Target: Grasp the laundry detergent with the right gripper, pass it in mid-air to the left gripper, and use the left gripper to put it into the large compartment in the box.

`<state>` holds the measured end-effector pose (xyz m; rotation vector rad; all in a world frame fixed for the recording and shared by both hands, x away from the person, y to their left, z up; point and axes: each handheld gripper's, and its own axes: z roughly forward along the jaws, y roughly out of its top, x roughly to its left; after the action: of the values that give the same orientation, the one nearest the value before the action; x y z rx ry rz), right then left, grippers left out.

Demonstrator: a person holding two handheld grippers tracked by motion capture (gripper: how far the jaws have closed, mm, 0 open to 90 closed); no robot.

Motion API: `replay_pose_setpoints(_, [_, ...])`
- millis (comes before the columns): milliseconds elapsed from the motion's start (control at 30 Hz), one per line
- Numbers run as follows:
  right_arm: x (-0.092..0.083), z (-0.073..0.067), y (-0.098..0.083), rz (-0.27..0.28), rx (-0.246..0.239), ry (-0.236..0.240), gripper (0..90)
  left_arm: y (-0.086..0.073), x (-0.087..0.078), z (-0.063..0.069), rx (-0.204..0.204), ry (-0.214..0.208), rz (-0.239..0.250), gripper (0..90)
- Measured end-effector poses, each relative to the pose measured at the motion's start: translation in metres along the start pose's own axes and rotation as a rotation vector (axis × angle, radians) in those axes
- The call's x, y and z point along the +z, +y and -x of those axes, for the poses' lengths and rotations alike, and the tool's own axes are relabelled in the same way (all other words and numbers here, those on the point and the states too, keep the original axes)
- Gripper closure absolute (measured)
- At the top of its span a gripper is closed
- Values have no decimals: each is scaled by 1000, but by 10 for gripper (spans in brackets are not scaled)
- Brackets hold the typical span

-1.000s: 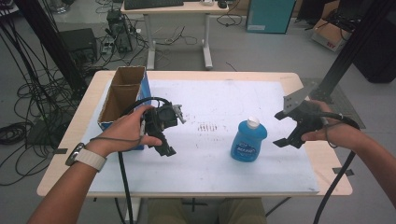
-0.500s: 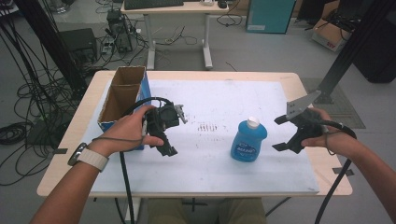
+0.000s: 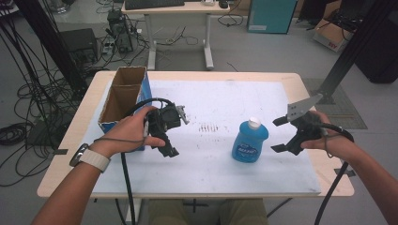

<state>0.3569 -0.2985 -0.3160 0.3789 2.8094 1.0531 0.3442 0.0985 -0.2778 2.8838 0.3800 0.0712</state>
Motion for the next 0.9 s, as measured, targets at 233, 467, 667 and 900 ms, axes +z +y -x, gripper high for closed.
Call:
replay_pose_setpoints(233, [7,0,-2,13,-3,9,52,0,0,0,1,3,1,83])
replay_pose_setpoints(467, [11,0,-2,32,-6,12,52,0,2,0,1,3,2,83])
replay_pose_setpoints(667, [14,0,-4,33,-11,13,53,0,2,0,-1,1,2,83])
replay_pose_setpoints(900, [13,-1,-3,39,-7,8,53,0,2,0,-2,-2,1,82])
